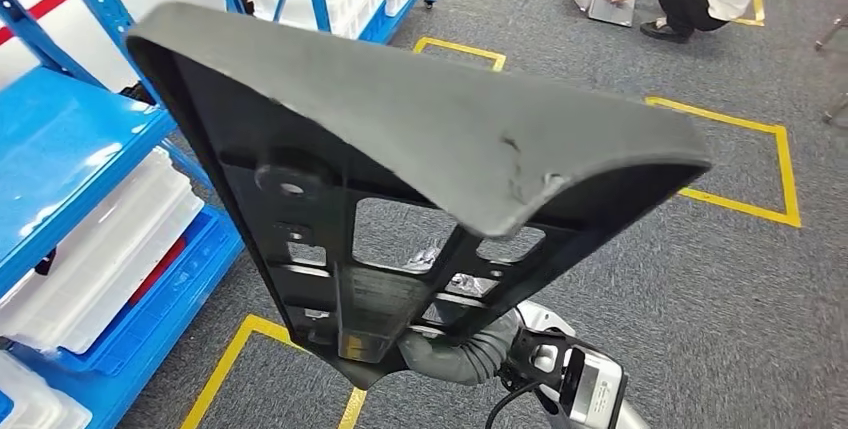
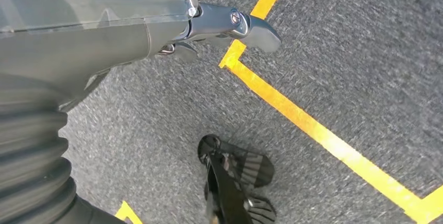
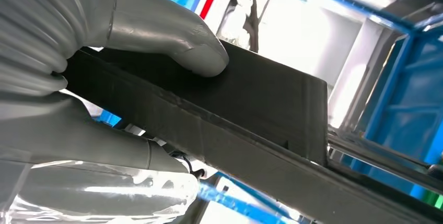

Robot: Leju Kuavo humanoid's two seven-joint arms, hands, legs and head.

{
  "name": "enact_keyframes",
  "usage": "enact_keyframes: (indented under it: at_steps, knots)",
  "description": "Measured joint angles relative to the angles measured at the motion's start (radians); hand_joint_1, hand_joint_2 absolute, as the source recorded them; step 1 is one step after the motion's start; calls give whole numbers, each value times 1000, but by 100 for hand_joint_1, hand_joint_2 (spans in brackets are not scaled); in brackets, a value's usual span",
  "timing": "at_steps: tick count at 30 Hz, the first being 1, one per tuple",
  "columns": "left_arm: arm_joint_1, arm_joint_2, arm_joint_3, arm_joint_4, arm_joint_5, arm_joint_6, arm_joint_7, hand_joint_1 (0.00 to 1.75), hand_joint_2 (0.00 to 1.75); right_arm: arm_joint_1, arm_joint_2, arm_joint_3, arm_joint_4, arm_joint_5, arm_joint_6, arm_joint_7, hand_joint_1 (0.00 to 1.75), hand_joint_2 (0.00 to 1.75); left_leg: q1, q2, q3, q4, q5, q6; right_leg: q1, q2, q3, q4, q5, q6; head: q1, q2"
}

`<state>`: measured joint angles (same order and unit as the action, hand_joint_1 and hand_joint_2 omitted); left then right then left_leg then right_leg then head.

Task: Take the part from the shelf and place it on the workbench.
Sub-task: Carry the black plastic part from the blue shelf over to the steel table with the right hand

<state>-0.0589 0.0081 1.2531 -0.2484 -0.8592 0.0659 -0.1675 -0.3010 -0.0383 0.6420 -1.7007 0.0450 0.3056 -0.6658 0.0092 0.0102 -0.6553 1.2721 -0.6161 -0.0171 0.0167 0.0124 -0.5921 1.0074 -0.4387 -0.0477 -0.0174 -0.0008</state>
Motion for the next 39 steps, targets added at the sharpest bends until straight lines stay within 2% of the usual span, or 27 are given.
enact_keyframes:
  at_steps: [1,2,3,5,7,9,10,12,14,15,16,17,18,19,21,23,25,27,29,30,31,32,33,34,36,38,39]
  knots:
    - [2,-2,0,0,0,0,2,0,175,3,0,0,0,-1,0,1,169,175,2,-2,-18,26,3,-3,0,13,0,2,-1,0,0,0]
    - [3,-3,0,0,-1,0,3,0,175,5,-1,0,-1,-1,0,2,169,175,4,-3,-18,12,26,-6,-1,27,0,6,-2,1,0,0]
    - [3,-5,0,0,-2,0,3,0,175,8,-1,0,-3,-1,0,4,169,175,8,-7,-1,-36,65,-8,-3,40,0,11,-4,4,0,0]
    - [1,-8,1,0,-2,0,4,0,175,14,-2,0,-13,-2,0,9,169,175,16,-41,51,-161,125,-13,-5,63,-6,29,-13,14,0,0]
    - [1,-12,3,0,-1,2,6,0,175,23,-3,-1,-28,-3,1,12,169,175,18,-70,76,-216,134,-7,-7,83,-17,41,-17,26,1,0]
    - [1,-16,7,0,0,5,8,0,175,33,-4,-2,-45,-4,5,12,169,175,14,-61,77,-221,134,6,-11,101,-25,42,-13,37,1,0]
    - [1,-19,8,0,-1,6,8,0,175,38,-4,-4,-54,-5,7,12,169,175,13,-51,79,-225,137,13,-12,95,-28,46,-16,42,1,0]
    - [0,-22,9,0,-6,5,6,0,175,43,-5,-10,-70,-9,13,11,169,175,14,-30,82,-233,142,26,-11,54,-52,95,-47,52,3,0]
    - [3,-23,9,0,-14,5,4,0,175,50,-6,-19,-83,-16,21,8,169,175,10,-10,82,-236,143,33,-14,10,-107,208,-105,59,6,0]
    - [4,-23,9,0,-18,4,3,0,175,57,-7,-25,-88,-18,25,3,169,175,9,2,82,-236,142,34,-17,2,-137,266,-127,62,6,0]
    - [6,-23,9,0,-21,3,1,0,175,66,-8,-31,-90,-18,29,-4,169,175,7,13,82,-236,141,35,-19,-2,-154,299,-132,63,6,0]
    - [6,-23,9,0,-25,2,0,0,175,75,-10,-37,-92,-16,32,-13,169,175,6,24,83,-236,139,36,-20,-4,-154,299,-121,63,6,0]
    - [5,-23,9,0,-28,0,-4,0,175,83,-12,-43,-96,-13,34,-20,169,175,6,34,84,-236,138,35,-20,-9,-134,260,-93,61,6,0]
    - [4,-23,8,0,-33,-2,-8,0,175,88,-13,-50,-101,-8,35,-24,169,175,5,43,87,-236,136,34,-19,-20,-98,193,-59,56,6,0]
    - [2,-22,7,0,-41,-9,-21,0,175,96,-17,-62,-117,1,30,-28,169,175,2,59,93,-237,131,28,-7,-56,-34,70,-20,45,6,0]
    - [1,-22,6,0,-49,-16,-32,0,175,104,-19,-70,-133,14,20,-29,169,175,1,75,98,-238,127,19,5,-66,-17,31,-20,36,6,0]
    - [-2,-20,3,0,-54,-21,-37,0,175,114,-20,-74,-142,31,9,-29,169,175,2,83,104,-239,121,9,3,-45,-13,22,-15,27,5,0]
    - [-7,-18,0,0,-55,-21,-37,0,175,119,-20,-75,-146,49,-1,-29,169,175,4,53,94,-201,93,2,-5,-28,-3,8,-9,17,5,0]
    - [-7,-16,-1,0,-54,-18,-34,0,175,118,-19,-74,-147,65,-8,-29,169,175,6,13,43,-88,34,-1,-9,-12,1,4,-7,11,4,0]
    - [-5,-14,-1,0,-54,-15,-31,0,175,118,-19,-73,-146,70,-9,-28,169,175,7,4,11,-24,9,-3,-9,-1,1,5,-8,9,3,0]
    - [-3,-12,-1,0,-54,-10,-27,0,175,117,-19,-72,-145,73,-10,-28,169,175,7,1,-13,20,0,-6,-9,11,1,6,-8,9,3,0]
    - [-1,-9,-1,0,-53,-6,-26,0,175,116,-18,-71,-142,74,-10,-27,169,175,8,-1,-23,30,10,-8,-10,23,2,8,-9,9,3,0]
    - [-1,-6,-1,0,-53,-3,-24,0,175,113,-18,-71,-140,74,-10,-26,169,175,8,-3,-15,2,39,-10,-11,36,2,11,-11,11,3,0]
    - [-2,-4,-1,0,-52,0,-23,0,175,108,-17,-71,-137,72,-10,-25,169,175,10,-10,8,-56,78,-11,-13,48,2,16,-13,14,3,0]
    - [-4,1,-1,0,-51,3,-23,0,175,98,-17,-71,-131,67,-8,-25,169,175,16,-51,57,-173,128,-12,-14,70,-4,32,-21,24,4,0]
    - [-3,5,-1,0,-47,3,-22,0,175,90,-16,-71,-126,58,-5,-25,169,175,17,-77,76,-218,133,-6,-15,89,-15,42,-23,35,4,0]
    - [-4,8,0,0,-45,4,-22,0,175,89,-16,-71,-124,53,-3,-25,169,175,16,-71,77,-222,133,0,-17,98,-19,42,-21,40,4,0]
